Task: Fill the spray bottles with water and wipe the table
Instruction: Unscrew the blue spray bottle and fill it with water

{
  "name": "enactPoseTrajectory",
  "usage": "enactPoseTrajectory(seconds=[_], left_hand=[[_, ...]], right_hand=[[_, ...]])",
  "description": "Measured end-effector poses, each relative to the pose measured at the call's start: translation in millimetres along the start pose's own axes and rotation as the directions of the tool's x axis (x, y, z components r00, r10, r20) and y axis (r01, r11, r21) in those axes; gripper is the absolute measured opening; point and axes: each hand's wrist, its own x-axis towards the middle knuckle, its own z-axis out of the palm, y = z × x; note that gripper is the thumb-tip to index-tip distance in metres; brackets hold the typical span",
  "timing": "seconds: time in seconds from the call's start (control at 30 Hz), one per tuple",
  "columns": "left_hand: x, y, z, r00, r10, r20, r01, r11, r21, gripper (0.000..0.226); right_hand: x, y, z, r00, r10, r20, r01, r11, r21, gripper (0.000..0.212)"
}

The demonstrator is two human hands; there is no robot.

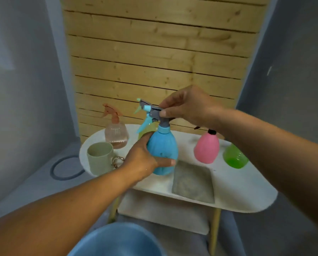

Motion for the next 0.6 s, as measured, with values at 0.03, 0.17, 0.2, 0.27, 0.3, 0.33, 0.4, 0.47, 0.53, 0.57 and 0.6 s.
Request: enactPoseTrajectory(seconds=[0.03, 0.17, 0.2, 0.27, 0.3, 0.33, 0.4, 0.47, 0.53, 0.57, 0.6], left_hand=[[17, 0, 7, 1.000, 0.003, 0.020, -0.002, 1.000, -0.020, 0.074], [66, -4, 27, 0.997, -0.004, 0.077, 0.007, 0.999, -0.039, 0.080], [76, -7, 32, 0.997, -0.007, 0.080, 0.010, 0.999, -0.040, 0.084], [95, -14, 44, 0.997, -0.017, 0.077, 0.019, 0.999, -0.033, 0.087], [103, -18, 49, 0.996, -0.020, 0.081, 0.022, 0.999, -0.031, 0.087], [110, -21, 53, 0.995, -0.022, 0.093, 0.025, 0.999, -0.031, 0.086], [125, -29, 62, 0.992, -0.020, 0.125, 0.024, 0.999, -0.029, 0.084], [137, -38, 68, 0.989, -0.014, 0.144, 0.018, 0.999, -0.029, 0.078], [147, -47, 72, 0.986, -0.020, 0.164, 0.026, 0.999, -0.034, 0.075], [149, -51, 72, 0.985, -0.025, 0.169, 0.032, 0.999, -0.037, 0.075], [151, -55, 72, 0.984, -0.030, 0.174, 0.037, 0.999, -0.039, 0.075]], right_hand=[[11, 7, -10, 1.000, -0.004, 0.011, 0.005, 0.998, -0.058, 0.018], [45, 36, -30, 1.000, 0.027, 0.008, -0.025, 0.978, -0.207, 0.018], [52, 45, -33, 0.999, 0.039, 0.000, -0.038, 0.970, -0.238, 0.017], [65, 64, -38, 0.998, 0.064, -0.006, -0.063, 0.950, -0.304, 0.016], [70, 74, -40, 0.997, 0.076, -0.007, -0.074, 0.942, -0.326, 0.015], [74, 83, -41, 0.996, 0.086, -0.009, -0.084, 0.938, -0.338, 0.013], [82, 99, -43, 0.994, 0.105, -0.011, -0.103, 0.935, -0.340, 0.008], [89, 113, -42, 0.993, 0.115, -0.017, -0.114, 0.932, -0.343, 0.007], [95, 125, -40, 0.993, 0.118, -0.027, -0.120, 0.922, -0.367, 0.008], [98, 130, -38, 0.993, 0.116, -0.026, -0.117, 0.917, -0.381, 0.009], [100, 134, -35, 0.993, 0.116, -0.023, -0.115, 0.912, -0.393, 0.011]])
